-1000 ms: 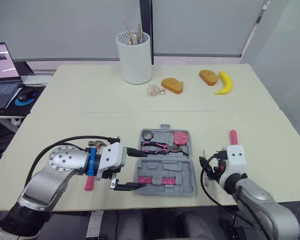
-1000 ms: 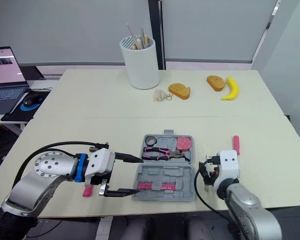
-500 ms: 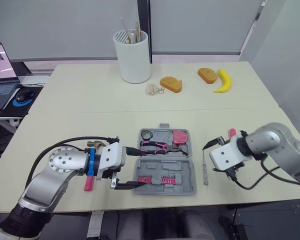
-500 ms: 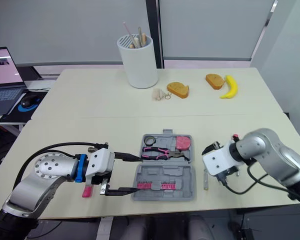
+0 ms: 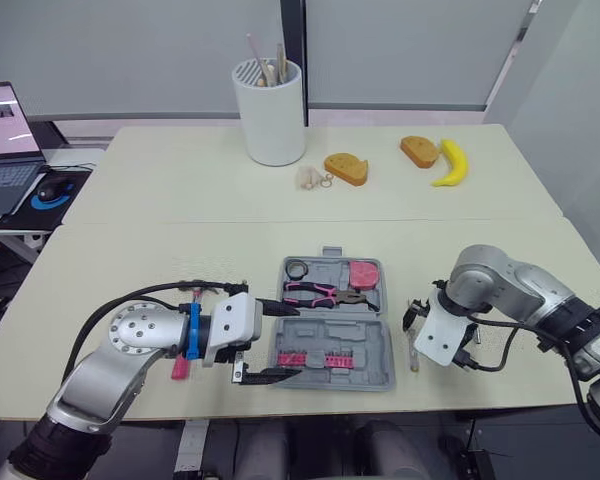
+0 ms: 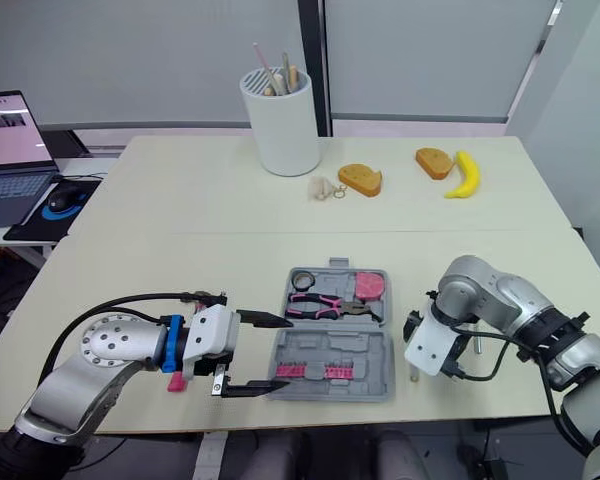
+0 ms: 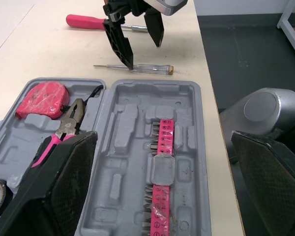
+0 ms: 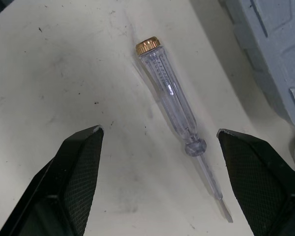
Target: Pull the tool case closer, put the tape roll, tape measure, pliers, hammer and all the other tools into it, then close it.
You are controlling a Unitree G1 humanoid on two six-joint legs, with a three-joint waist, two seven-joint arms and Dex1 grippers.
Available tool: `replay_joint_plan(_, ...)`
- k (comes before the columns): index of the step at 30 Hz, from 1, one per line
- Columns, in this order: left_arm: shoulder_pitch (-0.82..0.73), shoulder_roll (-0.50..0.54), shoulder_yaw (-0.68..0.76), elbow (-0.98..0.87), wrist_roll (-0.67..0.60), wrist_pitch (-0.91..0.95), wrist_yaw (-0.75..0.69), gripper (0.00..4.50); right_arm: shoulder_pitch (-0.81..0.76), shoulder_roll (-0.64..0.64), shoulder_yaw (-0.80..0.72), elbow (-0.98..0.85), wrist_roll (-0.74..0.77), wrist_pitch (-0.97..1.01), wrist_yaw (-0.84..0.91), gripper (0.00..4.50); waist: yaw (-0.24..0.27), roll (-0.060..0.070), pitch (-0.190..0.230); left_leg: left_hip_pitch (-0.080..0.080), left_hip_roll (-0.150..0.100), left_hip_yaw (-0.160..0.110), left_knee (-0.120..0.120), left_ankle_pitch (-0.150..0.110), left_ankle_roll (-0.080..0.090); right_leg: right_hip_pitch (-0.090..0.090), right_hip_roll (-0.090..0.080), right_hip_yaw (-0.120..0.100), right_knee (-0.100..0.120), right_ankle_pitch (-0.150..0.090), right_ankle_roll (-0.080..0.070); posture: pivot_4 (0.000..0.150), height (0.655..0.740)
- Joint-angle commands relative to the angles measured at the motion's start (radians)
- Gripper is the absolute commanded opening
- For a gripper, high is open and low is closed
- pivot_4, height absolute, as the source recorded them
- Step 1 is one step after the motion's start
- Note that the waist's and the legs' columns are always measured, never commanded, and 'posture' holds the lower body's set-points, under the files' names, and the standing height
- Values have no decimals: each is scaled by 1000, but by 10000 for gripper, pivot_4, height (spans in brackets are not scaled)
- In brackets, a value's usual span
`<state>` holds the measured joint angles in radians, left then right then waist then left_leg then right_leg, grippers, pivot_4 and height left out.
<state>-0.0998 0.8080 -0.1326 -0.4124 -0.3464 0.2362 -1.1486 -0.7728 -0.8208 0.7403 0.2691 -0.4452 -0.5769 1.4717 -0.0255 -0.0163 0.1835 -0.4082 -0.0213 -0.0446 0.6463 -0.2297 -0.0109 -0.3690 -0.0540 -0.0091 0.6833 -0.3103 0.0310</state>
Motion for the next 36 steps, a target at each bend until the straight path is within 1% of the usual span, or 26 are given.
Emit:
replay_joint_plan(1, 1, -5, -4, -36, 4, -9, 9, 45000, -40, 33, 2, 50, -39, -45, -19, 39270, -1, 0, 0, 0, 0, 0, 0, 0, 0, 0, 0, 0, 0, 0, 0, 1500, 7400)
replay_joint_plan(5, -7, -11, -11, -33, 9, -7, 14, 45000, -60, 65, 10, 115, -70, -70, -21, 39270, -1, 0, 0, 1, 0, 0, 0, 1, -1, 0, 0, 0, 1, 0, 0, 1500, 7400)
replay_joint_plan(6, -10, -14, -13, -32, 10, -7, 15, 45000, -65, 72, 12, 131, -75, -72, -17, 37576, -1, 0, 0, 1, 0, 0, 0, 1, -1, 0, 0, 0, 1, 0, 0, 1500, 7400)
replay_joint_plan(8, -12, -16, -14, -30, 12, -7, 15, 45000, -70, 82, 13, 151, -81, -76, -14, 33202, -1, 0, 0, 1, 0, 0, 0, 1, -1, 0, 0, 0, 1, 0, 0, 1500, 7400)
replay_joint_plan(9, -12, -17, -14, -32, 13, -6, 17, 45000, -71, 85, 12, 158, -84, -80, -15, 29619, -1, 0, 0, 1, 0, 0, 0, 1, -1, 0, 0, 0, 1, 0, 0, 1500, 7400)
replay_joint_plan(11, -10, -17, -13, -37, 11, -2, 20, 45000, -69, 94, 15, 167, -90, -85, -18, 23934, -1, 0, 0, 1, 0, 0, 0, 1, -1, 0, 0, 0, 1, 0, 0, 1500, 7400)
replay_joint_plan(13, -9, -16, -11, -39, 9, 3, 24, 45000, -64, 103, 14, 166, -96, -83, -26, 19931, -1, 0, 0, 1, 0, 0, 0, 1, -1, 0, 0, 0, 1, 0, 0, 1500, 7400)
replay_joint_plan(16, -10, -16, -13, -41, 8, 5, 27, 45000, -60, 105, 13, 162, -100, -85, -35, 12646, -1, 0, 0, 1, 0, -1, 0, 1, -1, 1, 0, 0, 1, 0, 0, 1500, 7400)
replay_joint_plan(21, -29, -24, -21, -35, 9, 15, 29, 45000, -36, 92, -7, 121, -70, -47, -26, 3234, 1, 0, 0, 1, 0, -1, 0, 1, -1, 1, 0, -1, 1, 0, 0, 1500, 7400)
replay_joint_plan(25, -39, -27, -23, -26, 12, 13, 24, 45000, 11, 32, -67, 31, -20, 27, -1, 3157, 3, 0, 0, 1, 0, -1, 0, 1, -1, 1, 0, -1, 1, 0, -1, 1500, 7400)
replay_joint_plan(27, -42, -30, -22, -23, 11, 12, 25, 45000, 47, -15, -113, -51, 26, 94, 23, 3157, 5, 0, 0, 0, -1, -1, 0, 1, -1, 1, 0, -1, 1, 0, 0, 1500, 7400)
replay_joint_plan(29, -46, -33, -22, -14, 10, 8, 23, 45000, 110, -95, -183, -176, 101, 182, 60, 3157, 6, 0, 0, 0, -1, -1, 0, 1, -1, 1, 0, 0, 1, 0, 0, 1500, 7400)
replay_joint_plan(32, -54, -44, -27, 3, 13, -6, 21, 45000, 229, -200, -303, -367, 225, 385, 93, 3157, 17, 1, 0, 0, -1, -1, 0, 1, -1, 1, -1, -1, 0, 0, -1, 1500, 7400)
replay_joint_plan(36, -73, -63, -32, 24, 12, -21, 19, 45000, 378, -262, -468, -571, 361, 805, 73, 3157, 19, 1, 0, 0, 0, -2, 0, 1, -1, 1, 0, -1, 0, 0, -1, 1500, 7400)
